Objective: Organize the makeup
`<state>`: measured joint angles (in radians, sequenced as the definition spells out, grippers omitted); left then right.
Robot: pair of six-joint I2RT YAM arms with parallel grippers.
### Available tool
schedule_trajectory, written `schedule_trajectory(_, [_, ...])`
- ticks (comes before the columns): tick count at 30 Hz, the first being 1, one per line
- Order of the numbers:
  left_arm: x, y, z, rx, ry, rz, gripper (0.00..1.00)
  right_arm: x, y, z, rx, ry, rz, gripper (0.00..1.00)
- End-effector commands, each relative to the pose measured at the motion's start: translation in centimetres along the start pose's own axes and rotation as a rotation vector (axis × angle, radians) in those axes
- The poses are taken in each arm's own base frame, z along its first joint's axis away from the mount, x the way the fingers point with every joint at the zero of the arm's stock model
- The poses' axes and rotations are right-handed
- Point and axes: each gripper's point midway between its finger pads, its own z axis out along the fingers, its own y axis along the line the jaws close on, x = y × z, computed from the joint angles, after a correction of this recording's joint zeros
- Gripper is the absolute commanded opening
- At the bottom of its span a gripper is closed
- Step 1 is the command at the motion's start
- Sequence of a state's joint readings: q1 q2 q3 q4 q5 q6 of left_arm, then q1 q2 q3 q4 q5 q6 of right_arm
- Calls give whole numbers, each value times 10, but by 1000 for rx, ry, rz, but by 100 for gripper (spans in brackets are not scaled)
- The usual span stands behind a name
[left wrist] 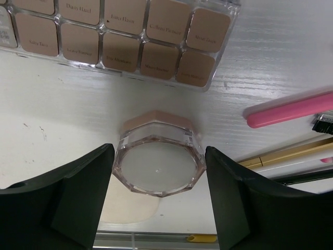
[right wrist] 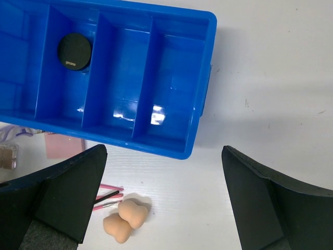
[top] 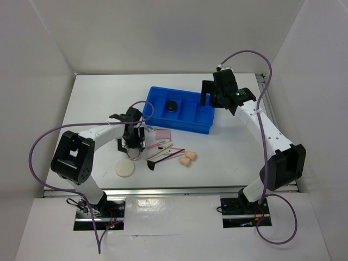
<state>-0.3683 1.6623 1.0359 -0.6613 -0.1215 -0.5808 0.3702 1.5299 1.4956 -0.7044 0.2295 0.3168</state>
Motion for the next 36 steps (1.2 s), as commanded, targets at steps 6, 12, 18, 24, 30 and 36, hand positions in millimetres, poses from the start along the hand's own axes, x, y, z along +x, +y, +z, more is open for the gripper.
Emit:
schedule_trajectory(6, [-2, -5, -3, 23, -4, 15, 58, -2, 1, -2, 1, 2, -6, 99])
schedule_trajectory(12, [-13, -7, -28, 36, -46, 11, 40, 0, 1, 1, 4, 10, -8, 99])
schedule_trajectory(18, [-42, -16, -77, 87, -162, -1, 14, -3, -1, -2, 11, -2, -6, 99])
schedule_trajectory(24, [-80, -47, -125, 226, -257, 7, 11, -4, -9, -4, 32, -18, 2, 99])
schedule_trajectory(30, [-136, -95, -148, 359, -309, 11, 11, -4, -20, -7, 76, -32, 28, 99])
schedule_trajectory(36, [-171, -158, -130, 475, -290, 60, 8, -5, -42, -27, 129, -68, 57, 99])
